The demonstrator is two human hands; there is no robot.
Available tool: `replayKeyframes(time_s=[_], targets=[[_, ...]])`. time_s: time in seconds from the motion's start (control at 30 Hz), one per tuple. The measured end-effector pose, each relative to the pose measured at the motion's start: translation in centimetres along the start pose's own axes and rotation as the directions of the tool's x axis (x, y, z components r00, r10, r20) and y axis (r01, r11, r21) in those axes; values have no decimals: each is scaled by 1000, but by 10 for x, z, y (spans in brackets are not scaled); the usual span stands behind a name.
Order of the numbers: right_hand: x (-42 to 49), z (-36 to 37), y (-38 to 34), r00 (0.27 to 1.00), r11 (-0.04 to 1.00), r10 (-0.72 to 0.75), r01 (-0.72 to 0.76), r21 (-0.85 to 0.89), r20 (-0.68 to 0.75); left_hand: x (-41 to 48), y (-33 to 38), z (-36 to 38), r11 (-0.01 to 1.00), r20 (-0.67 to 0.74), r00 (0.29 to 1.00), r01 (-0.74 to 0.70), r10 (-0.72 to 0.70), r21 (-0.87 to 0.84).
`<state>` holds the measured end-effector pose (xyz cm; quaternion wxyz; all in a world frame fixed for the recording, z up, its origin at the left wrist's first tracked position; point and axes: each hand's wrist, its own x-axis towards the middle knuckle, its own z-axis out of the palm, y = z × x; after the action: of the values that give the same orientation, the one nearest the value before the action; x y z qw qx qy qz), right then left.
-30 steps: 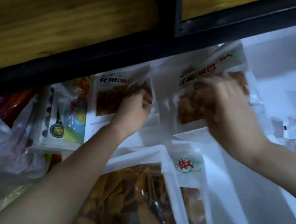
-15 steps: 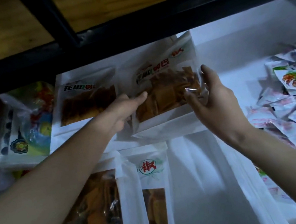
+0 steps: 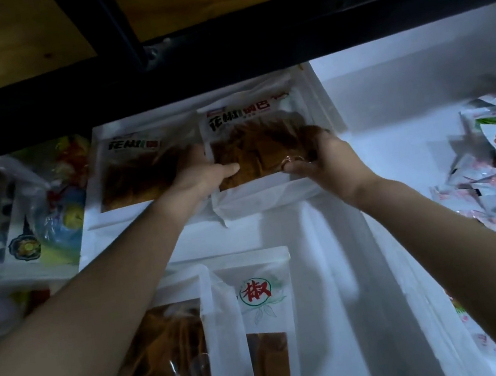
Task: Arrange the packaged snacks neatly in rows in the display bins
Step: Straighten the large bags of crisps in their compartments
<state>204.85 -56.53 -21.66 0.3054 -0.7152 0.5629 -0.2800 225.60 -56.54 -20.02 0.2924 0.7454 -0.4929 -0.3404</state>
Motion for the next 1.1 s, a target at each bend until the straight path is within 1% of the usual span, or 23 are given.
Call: replayKeyframes(time_s=[0.13, 0.17, 0.2, 0.23, 0.27, 0.33, 0.37, 0.43, 0.47, 0.57, 0.7, 0.77, 0.8, 0.87, 0.9, 0.97, 1.0, 1.07, 1.1], targets=[[11, 4, -6, 999, 997, -34, 32, -65, -20, 16, 3, -2, 998, -70, 997, -13, 17, 60], [10, 4, -9, 998, 993, -48, 43, -106, -46, 17, 2, -2, 998, -89, 996, -21, 27, 64], [7, 5, -11, 992, 983, -97, 83, -167, -78, 17, 1, -2, 998, -93, 995, -37, 43, 58], [0, 7, -13, 981, 959, -170, 144, -245, -91, 14, 0, -3, 997, -87, 994, -59, 63, 54], [-10, 9, -13, 967, 919, -249, 216, -329, -60, 11, 0, -3, 996, -78, 994, -75, 79, 57], [-27, 15, -14, 934, 813, -352, 334, -477, 55, 5, 1, -4, 991, -54, 993, -99, 104, 95], [-32, 17, -13, 921, 766, -381, 364, -530, 83, 3, 0, -5, 985, -52, 992, -111, 119, 134], [-29, 15, -19, 928, 712, -366, 329, -620, 72, -1, -1, -6, 967, -54, 987, -134, 149, 216], [-23, 14, -22, 940, 712, -335, 294, -637, 59, -5, -1, -6, 959, -42, 986, -147, 161, 241], [-7, 10, -33, 963, 740, -266, 230, -632, 39, -15, 0, -9, 945, -7, 981, -185, 194, 269], [-8, 16, -38, 981, 760, -193, 154, -631, 6, -32, 3, -16, 958, 26, 981, -194, 193, 211], [-21, 22, -45, 981, 760, -194, 145, -633, -9, -44, 3, -23, 961, 13, 980, -198, 199, 191], [-32, 23, -49, 975, 762, -221, 166, -626, -10, -51, 2, -29, 959, 2, 977, -207, 211, 195], [-60, 24, -55, 960, 813, -280, 225, -537, -21, -66, 0, -43, 948, -20, 971, -227, 237, 222], [-76, 24, -59, 961, 867, -274, 233, -440, -31, -74, -3, -52, 945, -30, 970, -226, 239, 238], [-107, 22, -65, 979, 954, -201, 190, -234, -27, -95, -12, -71, 929, -43, 965, -237, 259, 284], [-121, 23, -65, 989, 973, -147, 145, -180, 2, -107, -17, -81, 921, -47, 962, -244, 270, 303], [-144, 26, -63, 993, 983, -4, 25, -184, 118, -131, -30, -99, 925, -76, 966, -212, 247, 315], [-154, 28, -61, 981, 979, 73, -36, -199, 180, -143, -37, -107, 936, -98, 971, -178, 217, 304]])
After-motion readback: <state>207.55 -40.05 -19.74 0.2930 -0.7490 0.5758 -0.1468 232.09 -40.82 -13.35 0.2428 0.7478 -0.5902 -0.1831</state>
